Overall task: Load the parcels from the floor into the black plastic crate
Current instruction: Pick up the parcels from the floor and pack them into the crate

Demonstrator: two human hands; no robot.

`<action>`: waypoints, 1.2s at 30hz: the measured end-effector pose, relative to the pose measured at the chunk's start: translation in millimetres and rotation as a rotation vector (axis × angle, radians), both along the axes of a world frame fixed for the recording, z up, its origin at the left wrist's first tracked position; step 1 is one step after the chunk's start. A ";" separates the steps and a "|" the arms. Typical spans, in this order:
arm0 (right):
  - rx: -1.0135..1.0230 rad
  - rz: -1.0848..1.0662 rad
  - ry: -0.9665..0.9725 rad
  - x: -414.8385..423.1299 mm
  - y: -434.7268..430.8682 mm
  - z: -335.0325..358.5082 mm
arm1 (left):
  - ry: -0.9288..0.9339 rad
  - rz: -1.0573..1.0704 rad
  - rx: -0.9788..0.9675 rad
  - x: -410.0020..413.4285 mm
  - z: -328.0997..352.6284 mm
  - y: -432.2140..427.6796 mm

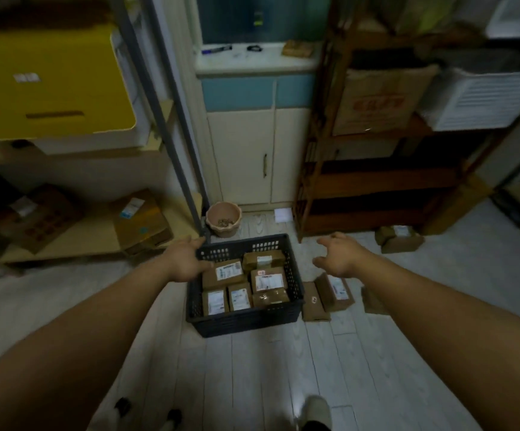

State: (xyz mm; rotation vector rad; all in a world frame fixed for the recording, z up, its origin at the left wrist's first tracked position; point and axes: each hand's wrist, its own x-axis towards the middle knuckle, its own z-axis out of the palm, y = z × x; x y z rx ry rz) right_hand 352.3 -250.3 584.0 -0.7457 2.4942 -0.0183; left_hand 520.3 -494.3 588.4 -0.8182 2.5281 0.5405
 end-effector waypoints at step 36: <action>0.021 -0.341 0.084 -340.5 482.0 51.5 | 0.046 -0.373 0.076 -466.5 17.3 426.9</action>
